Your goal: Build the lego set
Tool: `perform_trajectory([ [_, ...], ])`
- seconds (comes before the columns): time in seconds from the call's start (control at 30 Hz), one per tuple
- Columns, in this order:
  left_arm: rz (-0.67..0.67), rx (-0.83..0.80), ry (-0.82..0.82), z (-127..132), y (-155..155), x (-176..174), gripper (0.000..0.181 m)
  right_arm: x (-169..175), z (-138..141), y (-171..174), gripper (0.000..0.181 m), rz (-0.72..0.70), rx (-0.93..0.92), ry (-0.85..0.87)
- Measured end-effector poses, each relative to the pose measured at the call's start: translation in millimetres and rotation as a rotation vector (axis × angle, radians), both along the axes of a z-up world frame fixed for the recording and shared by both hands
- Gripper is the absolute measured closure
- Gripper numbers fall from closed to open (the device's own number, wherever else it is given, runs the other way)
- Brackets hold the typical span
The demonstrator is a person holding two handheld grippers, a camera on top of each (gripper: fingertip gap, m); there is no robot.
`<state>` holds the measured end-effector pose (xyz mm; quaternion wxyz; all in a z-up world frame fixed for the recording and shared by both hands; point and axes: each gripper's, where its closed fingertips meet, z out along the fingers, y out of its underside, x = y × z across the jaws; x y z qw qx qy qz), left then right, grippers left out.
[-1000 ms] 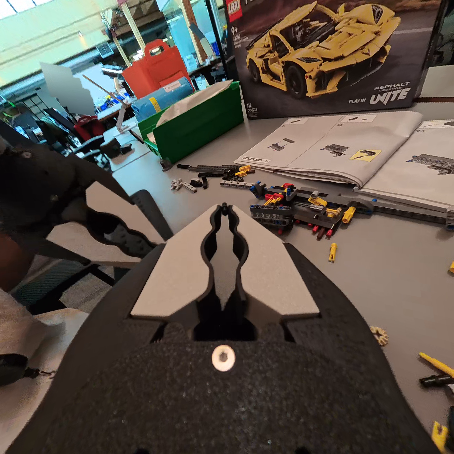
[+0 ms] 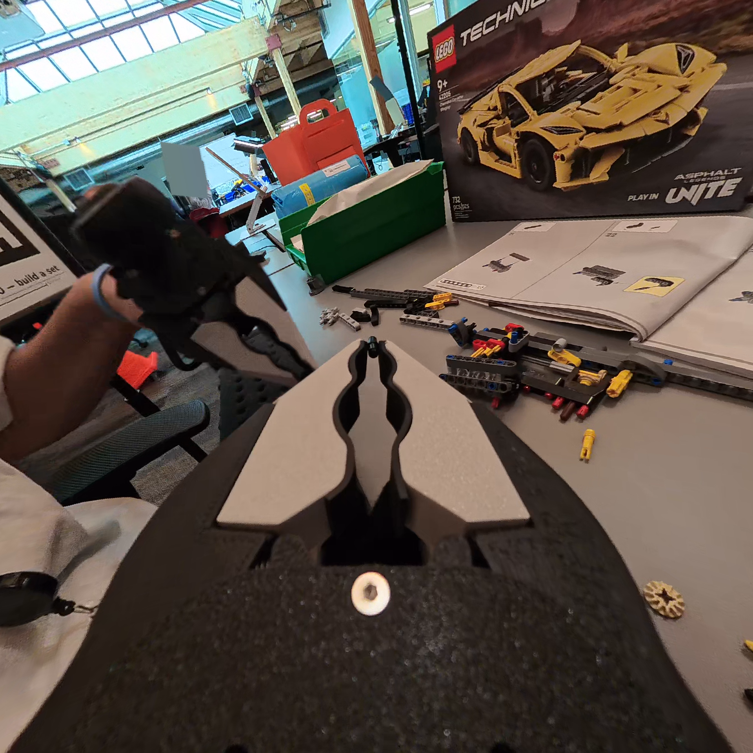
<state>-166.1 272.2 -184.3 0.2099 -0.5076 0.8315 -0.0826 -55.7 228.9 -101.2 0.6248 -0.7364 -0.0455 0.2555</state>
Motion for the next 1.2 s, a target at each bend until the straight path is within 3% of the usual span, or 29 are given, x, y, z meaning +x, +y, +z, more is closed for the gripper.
perform_trajectory([
  [0.2,-0.143,0.074,0.474,-10,56,-13,0.175,3,3,-2,0.177,-0.012,0.016,0.02],
  [0.4,-0.127,0.13,0.8,-18,83,-17,0.175,7,8,-7,0.177,-0.018,0.042,0.046],
  [0.63,-0.125,0.191,0.976,-19,88,-26,0.175,7,10,-10,0.177,-0.004,0.049,0.069],
  [0.93,-0.087,0.348,1.237,-4,115,-45,0.175,7,11,-11,0.176,0.003,0.055,0.085],
  [1.2,-0.098,0.386,1.221,-13,114,-32,0.175,8,12,-12,0.176,0.009,0.06,0.102],
])
